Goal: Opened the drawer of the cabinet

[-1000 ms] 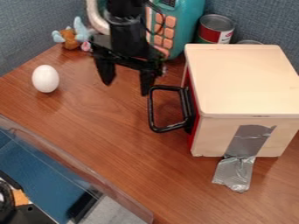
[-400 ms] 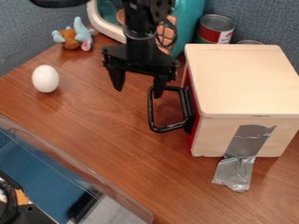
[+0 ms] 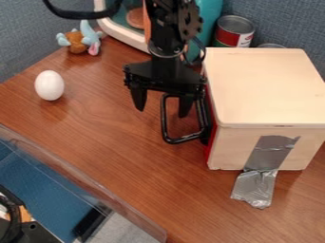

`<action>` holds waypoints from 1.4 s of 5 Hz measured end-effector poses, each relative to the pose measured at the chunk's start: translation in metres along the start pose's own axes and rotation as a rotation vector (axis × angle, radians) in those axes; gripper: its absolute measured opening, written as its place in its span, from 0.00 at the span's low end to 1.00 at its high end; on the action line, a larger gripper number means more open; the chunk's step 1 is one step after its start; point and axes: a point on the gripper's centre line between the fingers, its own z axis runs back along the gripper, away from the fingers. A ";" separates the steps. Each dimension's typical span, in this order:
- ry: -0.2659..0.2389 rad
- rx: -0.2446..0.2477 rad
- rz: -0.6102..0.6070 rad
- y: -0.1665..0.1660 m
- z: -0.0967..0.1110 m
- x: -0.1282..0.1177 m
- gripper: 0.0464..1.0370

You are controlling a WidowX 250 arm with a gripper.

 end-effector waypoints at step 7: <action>0.034 0.066 0.078 0.013 -0.036 -0.010 0.35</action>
